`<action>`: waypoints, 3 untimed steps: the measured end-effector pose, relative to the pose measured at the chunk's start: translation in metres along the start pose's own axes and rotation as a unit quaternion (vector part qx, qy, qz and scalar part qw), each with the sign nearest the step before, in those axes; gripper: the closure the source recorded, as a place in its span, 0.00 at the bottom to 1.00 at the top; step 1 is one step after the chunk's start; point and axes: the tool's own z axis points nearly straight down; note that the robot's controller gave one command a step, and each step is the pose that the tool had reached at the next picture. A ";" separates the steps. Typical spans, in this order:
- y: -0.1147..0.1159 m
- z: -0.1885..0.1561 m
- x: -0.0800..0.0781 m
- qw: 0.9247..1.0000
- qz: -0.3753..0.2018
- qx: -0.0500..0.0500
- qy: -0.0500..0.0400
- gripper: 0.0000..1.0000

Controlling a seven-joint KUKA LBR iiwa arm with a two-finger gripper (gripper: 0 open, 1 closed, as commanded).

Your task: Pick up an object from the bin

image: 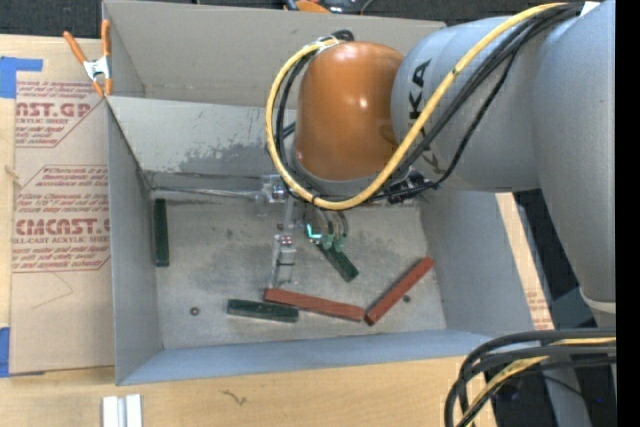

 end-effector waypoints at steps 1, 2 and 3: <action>0.080 0.098 -0.001 0.981 -0.192 0.000 -0.002 0.00; 0.073 0.023 0.010 0.946 -0.323 0.001 -0.007 0.00; -0.002 0.096 0.029 0.934 -0.357 0.002 0.001 0.00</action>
Offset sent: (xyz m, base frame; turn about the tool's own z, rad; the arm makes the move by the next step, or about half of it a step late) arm 0.0015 0.0786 -0.0957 -0.3825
